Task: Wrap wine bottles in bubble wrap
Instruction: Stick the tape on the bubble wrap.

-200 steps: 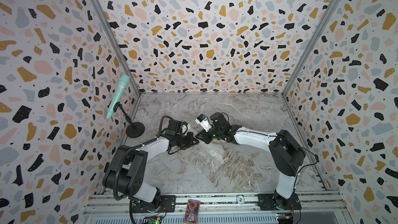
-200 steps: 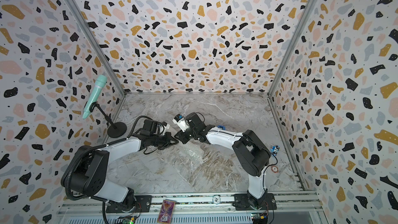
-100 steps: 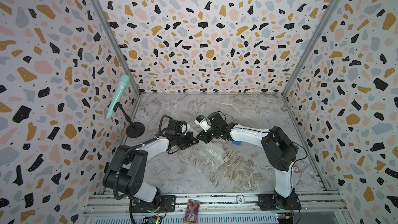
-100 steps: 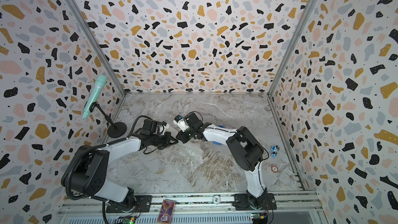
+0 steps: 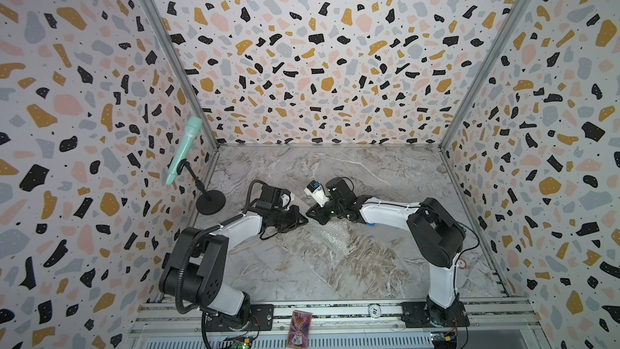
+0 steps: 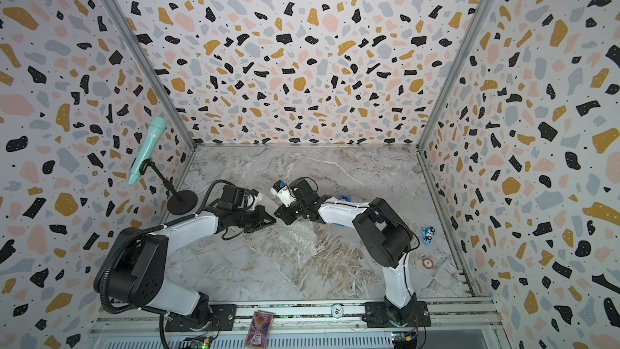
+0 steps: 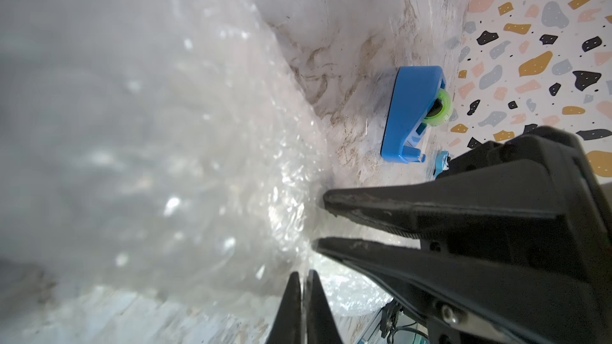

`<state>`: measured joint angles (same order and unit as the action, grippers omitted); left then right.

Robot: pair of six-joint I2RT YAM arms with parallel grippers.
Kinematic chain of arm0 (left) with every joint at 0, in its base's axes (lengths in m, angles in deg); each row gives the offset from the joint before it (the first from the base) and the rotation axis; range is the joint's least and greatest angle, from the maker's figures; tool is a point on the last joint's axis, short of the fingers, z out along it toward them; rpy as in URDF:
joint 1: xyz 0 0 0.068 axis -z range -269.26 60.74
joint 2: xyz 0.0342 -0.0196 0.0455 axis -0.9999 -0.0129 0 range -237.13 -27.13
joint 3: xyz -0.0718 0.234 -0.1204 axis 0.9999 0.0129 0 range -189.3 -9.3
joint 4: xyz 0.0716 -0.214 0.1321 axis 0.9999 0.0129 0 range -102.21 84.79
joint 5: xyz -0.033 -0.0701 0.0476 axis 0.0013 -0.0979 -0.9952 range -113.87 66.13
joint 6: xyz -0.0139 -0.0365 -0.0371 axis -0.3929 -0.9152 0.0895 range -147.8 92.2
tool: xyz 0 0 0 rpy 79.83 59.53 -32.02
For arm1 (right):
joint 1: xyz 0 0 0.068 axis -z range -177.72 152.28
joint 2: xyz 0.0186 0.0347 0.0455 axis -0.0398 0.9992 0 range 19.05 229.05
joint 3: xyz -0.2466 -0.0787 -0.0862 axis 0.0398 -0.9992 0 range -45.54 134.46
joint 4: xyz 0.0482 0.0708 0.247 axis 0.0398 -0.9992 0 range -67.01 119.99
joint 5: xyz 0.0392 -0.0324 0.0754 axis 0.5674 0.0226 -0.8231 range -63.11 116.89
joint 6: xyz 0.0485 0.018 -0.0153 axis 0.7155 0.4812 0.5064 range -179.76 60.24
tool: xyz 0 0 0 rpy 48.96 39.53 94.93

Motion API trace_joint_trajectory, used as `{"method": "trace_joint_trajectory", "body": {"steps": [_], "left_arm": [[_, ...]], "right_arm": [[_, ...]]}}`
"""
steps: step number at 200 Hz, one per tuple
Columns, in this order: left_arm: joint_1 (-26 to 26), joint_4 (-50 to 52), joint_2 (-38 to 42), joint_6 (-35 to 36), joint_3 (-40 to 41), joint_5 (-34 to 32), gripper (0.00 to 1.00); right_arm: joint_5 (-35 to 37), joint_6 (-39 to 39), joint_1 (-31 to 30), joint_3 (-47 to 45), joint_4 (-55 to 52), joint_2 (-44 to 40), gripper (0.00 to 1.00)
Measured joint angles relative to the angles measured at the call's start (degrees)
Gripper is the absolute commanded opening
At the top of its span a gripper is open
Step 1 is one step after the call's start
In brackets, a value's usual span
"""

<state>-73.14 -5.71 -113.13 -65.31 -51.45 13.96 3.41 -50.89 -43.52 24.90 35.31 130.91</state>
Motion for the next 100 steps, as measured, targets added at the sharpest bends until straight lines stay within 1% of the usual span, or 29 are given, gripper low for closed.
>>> {"method": "trace_joint_trajectory", "body": {"steps": [46,76,100], "left_arm": [[-0.8,2.8,2.2,0.9,-0.1,-0.9,0.23],[-1.8,4.3,4.1,1.2,-0.2,-0.9,0.26],[-2.9,6.1,5.2,1.9,-1.4,-0.9,0.27]], "right_arm": [[0.4,0.0,0.2,-0.9,1.7,-0.1,0.17],[0.4,0.0,0.2,-1.1,2.2,-0.1,0.17],[0.4,0.0,0.2,-1.4,2.6,-0.1,0.17]]}}
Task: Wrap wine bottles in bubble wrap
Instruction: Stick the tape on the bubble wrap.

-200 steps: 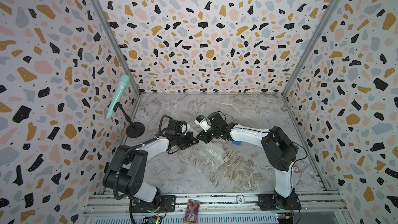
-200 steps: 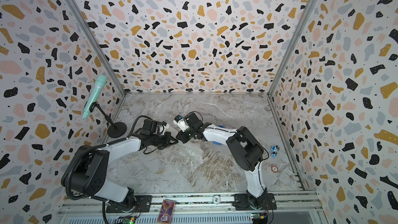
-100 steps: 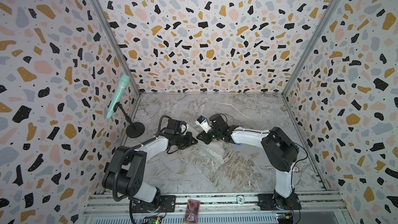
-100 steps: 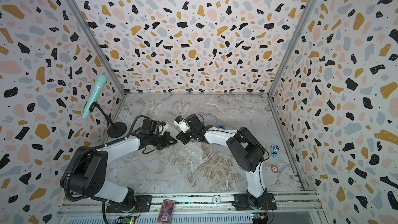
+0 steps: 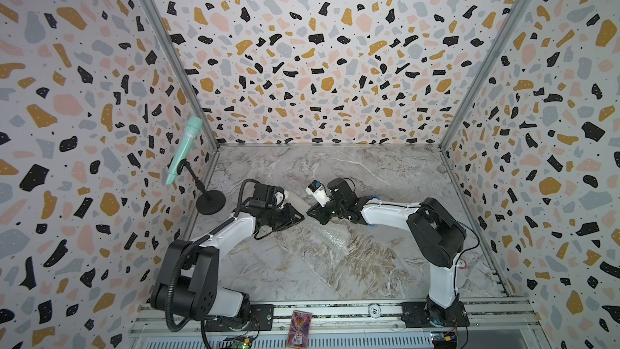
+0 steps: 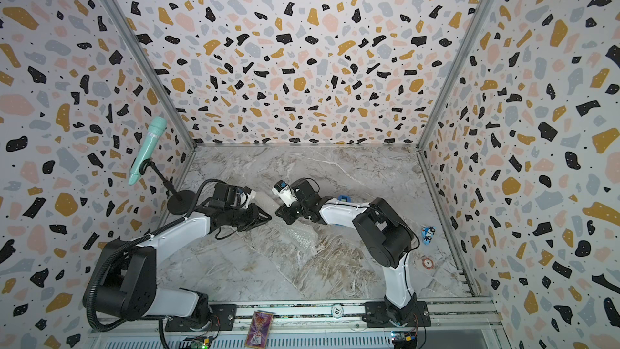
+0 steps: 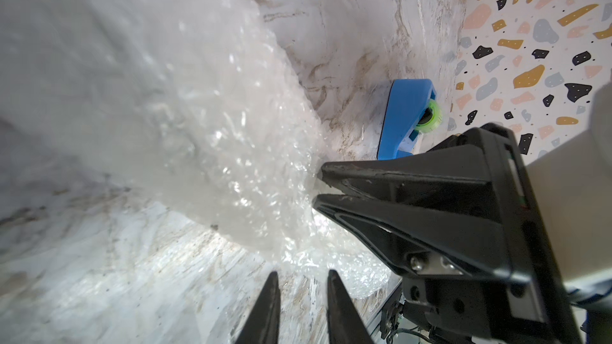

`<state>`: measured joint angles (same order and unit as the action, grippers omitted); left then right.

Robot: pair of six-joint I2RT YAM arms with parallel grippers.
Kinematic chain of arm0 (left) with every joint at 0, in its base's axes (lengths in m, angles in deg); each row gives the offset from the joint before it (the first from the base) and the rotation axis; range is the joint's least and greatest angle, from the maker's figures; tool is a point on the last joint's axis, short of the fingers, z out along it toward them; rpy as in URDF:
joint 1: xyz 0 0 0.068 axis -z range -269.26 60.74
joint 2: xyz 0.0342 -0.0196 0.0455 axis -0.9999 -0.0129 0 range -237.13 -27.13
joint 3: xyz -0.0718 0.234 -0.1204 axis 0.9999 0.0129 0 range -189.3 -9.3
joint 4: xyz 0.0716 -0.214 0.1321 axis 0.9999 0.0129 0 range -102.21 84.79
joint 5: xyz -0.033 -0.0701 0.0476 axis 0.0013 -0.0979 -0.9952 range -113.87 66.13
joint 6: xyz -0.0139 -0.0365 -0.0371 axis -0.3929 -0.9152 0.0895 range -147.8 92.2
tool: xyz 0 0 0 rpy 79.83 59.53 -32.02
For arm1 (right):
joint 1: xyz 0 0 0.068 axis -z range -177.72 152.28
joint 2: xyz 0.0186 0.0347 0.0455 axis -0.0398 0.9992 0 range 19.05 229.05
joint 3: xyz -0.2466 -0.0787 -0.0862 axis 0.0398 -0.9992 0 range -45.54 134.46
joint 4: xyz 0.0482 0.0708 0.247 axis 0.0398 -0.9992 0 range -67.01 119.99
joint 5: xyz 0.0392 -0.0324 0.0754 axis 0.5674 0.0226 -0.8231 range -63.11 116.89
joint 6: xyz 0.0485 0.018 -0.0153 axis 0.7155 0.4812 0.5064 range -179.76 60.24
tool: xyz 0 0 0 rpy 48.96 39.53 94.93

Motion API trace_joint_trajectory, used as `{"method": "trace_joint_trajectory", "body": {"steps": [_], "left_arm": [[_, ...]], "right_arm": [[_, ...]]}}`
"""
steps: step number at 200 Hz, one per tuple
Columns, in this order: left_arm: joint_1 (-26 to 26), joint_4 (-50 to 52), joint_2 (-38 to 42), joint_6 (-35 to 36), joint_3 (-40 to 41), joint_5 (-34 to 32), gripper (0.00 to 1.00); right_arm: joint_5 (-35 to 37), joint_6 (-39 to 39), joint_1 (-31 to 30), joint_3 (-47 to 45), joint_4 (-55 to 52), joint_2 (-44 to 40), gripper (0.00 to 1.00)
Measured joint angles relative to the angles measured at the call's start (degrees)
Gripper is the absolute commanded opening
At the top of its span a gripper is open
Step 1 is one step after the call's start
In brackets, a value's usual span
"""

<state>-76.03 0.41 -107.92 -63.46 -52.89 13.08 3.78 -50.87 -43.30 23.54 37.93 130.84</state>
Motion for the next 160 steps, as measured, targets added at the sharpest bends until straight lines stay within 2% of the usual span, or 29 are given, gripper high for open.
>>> {"method": "trace_joint_trajectory", "body": {"steps": [44,74,95,160], "left_arm": [[-1.7,3.3,2.1,1.4,-3.9,0.1,0.26],[-2.0,4.6,3.3,2.0,-6.1,0.0,0.17],[-1.7,4.8,3.8,1.7,-6.4,-0.3,0.15],[7.2,2.1,2.0,-1.1,-9.3,-4.7,0.07]], "right_arm": [[0.0,0.0,0.0,-0.3,0.6,0.0,0.17],[0.0,0.0,0.0,-0.3,0.7,0.0,0.17],[0.0,0.0,0.0,-0.3,0.7,0.0,0.17],[0.0,-0.2,-0.2,-0.3,0.7,0.0,0.20]]}}
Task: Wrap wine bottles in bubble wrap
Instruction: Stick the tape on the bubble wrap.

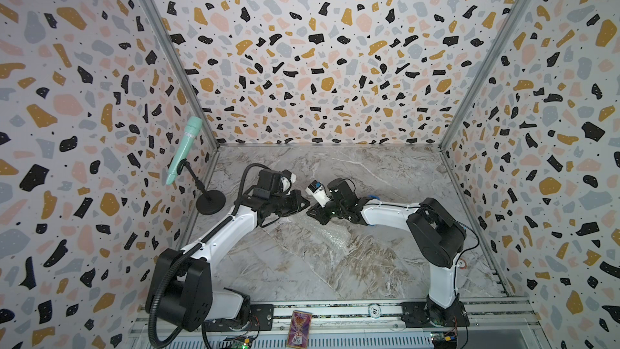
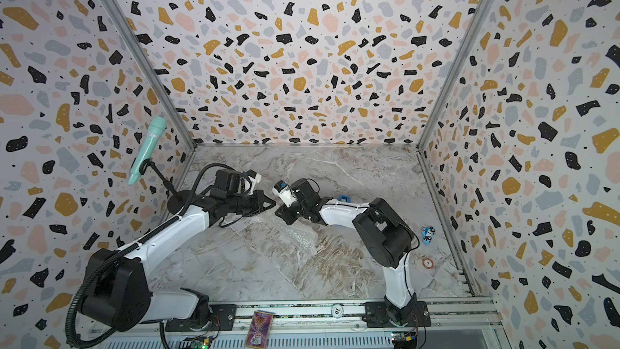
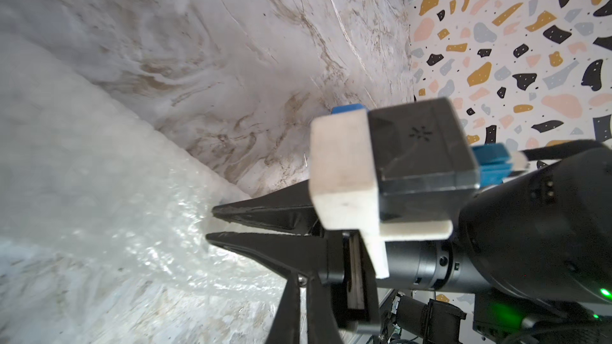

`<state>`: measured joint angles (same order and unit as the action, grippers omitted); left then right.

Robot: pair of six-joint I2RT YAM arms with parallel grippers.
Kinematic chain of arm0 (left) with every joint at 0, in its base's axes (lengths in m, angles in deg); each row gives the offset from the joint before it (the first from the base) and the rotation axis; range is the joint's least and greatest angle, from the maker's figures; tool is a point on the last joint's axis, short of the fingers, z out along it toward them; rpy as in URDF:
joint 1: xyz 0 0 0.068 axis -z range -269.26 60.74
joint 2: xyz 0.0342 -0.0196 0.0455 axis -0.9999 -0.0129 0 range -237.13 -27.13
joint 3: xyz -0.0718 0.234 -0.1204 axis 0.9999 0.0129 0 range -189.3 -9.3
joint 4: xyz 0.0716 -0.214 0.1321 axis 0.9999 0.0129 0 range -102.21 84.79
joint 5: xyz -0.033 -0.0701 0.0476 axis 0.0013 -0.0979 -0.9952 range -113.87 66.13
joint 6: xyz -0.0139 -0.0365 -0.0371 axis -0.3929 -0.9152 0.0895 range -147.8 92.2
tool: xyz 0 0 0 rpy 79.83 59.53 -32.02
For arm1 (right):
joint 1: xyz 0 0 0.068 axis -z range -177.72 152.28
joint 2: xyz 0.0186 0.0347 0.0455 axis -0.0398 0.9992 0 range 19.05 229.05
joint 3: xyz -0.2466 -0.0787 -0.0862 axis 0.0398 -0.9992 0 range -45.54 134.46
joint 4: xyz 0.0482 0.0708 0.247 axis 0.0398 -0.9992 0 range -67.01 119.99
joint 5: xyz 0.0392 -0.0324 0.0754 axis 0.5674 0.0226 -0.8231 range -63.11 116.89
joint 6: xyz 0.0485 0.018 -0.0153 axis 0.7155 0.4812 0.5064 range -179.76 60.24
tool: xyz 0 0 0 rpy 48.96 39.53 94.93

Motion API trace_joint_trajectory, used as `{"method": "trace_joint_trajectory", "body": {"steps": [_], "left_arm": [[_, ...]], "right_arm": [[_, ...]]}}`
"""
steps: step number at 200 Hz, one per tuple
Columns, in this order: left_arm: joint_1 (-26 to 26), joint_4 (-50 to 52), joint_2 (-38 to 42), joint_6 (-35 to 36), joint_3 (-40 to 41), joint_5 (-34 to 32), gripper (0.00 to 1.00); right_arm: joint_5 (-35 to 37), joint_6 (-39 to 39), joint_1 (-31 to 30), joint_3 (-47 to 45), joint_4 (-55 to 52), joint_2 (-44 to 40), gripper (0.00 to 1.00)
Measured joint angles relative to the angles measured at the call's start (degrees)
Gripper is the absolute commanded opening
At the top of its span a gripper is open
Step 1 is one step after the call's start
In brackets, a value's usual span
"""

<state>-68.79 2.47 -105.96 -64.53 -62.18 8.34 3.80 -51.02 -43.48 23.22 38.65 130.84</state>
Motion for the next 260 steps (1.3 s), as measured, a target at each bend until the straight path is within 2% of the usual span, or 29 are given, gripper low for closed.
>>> {"method": "trace_joint_trajectory", "body": {"steps": [27,117,191,260], "left_arm": [[2.0,-2.3,-0.7,-0.8,0.9,-1.7,0.05],[2.0,-7.1,-3.2,-1.5,6.2,-10.3,0.02],[1.0,-6.8,-3.3,-1.3,12.0,-10.1,0.01],[0.5,-9.5,-5.7,-1.4,14.1,-10.3,0.00]], "right_arm": [[0.3,-0.1,0.2,0.0,-0.1,0.0,0.22],[0.4,-1.1,-0.2,0.1,-0.5,-0.1,0.23],[0.6,-1.1,-0.2,0.4,-0.9,-0.1,0.22],[0.6,-1.0,-0.3,0.5,-1.2,-0.1,0.24]]}}
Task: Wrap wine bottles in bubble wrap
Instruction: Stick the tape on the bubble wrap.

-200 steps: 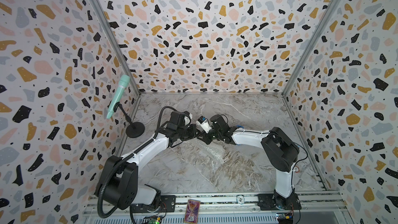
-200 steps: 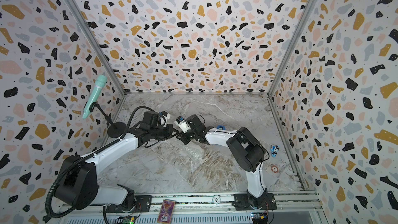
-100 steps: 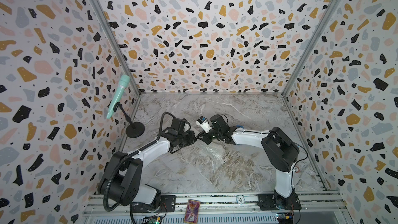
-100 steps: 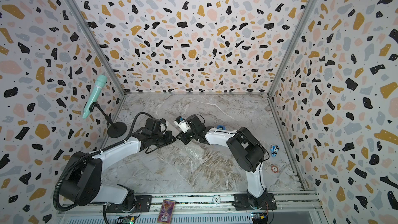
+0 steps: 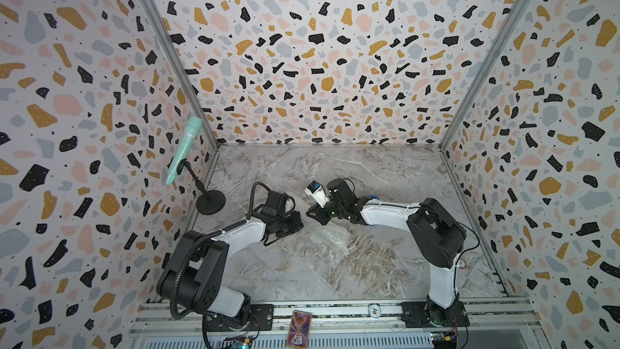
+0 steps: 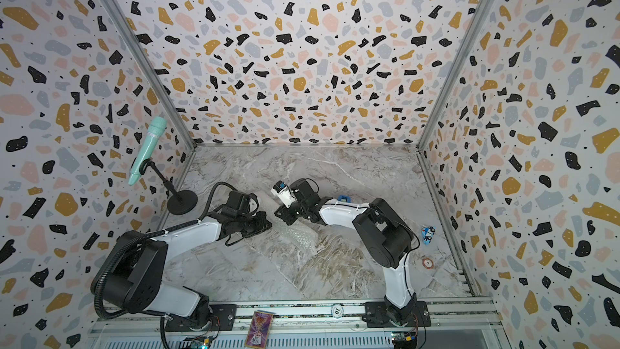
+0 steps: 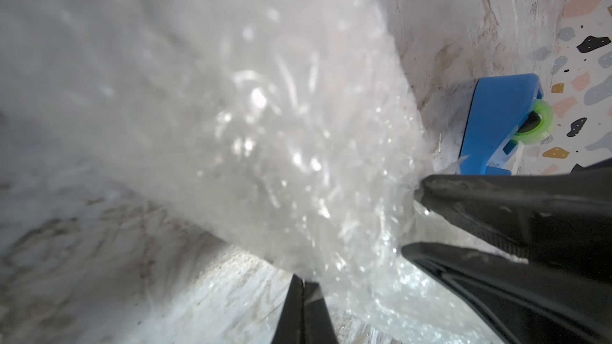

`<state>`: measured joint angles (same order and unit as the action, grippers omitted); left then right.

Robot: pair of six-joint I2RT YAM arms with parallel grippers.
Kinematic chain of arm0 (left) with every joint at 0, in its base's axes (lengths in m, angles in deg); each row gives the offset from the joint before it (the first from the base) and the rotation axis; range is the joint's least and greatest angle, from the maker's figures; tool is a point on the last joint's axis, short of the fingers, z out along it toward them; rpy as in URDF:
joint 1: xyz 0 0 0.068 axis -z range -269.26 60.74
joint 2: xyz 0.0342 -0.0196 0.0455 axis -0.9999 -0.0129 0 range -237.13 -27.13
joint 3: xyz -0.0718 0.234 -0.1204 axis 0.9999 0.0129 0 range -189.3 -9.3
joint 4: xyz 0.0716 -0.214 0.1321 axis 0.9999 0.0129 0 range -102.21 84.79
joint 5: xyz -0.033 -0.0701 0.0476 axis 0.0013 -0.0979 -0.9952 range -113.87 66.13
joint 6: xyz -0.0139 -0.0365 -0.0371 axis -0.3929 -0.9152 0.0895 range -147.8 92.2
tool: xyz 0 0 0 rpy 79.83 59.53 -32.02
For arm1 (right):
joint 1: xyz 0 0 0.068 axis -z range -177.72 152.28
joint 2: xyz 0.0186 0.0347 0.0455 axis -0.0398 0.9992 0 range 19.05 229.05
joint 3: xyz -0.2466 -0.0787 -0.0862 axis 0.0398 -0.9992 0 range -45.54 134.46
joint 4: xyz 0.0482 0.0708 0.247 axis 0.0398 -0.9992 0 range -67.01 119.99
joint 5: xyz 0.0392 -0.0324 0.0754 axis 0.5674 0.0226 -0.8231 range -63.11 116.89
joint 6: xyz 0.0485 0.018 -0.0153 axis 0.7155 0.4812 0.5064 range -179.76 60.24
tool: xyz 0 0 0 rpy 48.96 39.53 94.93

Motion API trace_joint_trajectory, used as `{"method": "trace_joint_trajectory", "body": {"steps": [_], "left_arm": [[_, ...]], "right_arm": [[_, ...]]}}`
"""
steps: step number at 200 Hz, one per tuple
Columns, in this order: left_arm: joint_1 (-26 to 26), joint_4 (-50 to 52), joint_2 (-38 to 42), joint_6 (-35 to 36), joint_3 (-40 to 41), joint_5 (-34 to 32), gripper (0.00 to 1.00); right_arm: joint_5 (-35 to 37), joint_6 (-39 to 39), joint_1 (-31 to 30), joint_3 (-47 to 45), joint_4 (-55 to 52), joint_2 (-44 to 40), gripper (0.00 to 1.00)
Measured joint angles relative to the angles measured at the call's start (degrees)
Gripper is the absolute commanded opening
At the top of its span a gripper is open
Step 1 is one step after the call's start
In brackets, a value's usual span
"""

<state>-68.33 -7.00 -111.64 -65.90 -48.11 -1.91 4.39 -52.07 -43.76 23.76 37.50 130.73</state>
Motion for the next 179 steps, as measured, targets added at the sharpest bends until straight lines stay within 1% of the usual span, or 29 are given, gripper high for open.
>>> {"method": "trace_joint_trajectory", "body": {"steps": [21,45,65,99,150,179], "left_arm": [[-0.3,0.0,0.2,0.3,0.0,0.0,0.03],[-1.1,2.5,2.0,1.6,-0.4,-0.2,0.08],[-1.9,5.6,4.1,2.8,-1.4,-0.3,0.08],[-2.6,8.1,6.4,3.9,-2.2,-0.5,0.09],[-2.6,8.0,6.6,3.5,-1.4,0.0,0.10],[-2.6,7.1,7.1,2.4,-1.2,1.0,0.07]], "right_arm": [[-0.1,0.2,-0.1,0.7,-1.2,0.0,0.31],[0.2,0.4,-0.4,2.8,-4.4,-0.1,0.35],[0.5,0.2,-0.5,4.5,-7.8,-0.1,0.38],[1.2,0.0,-0.5,6.6,-12.5,-0.2,0.40],[1.5,0.2,0.4,7.1,-18.9,-2.2,0.42],[1.5,0.2,1.1,7.1,-20.8,-2.3,0.42]]}}
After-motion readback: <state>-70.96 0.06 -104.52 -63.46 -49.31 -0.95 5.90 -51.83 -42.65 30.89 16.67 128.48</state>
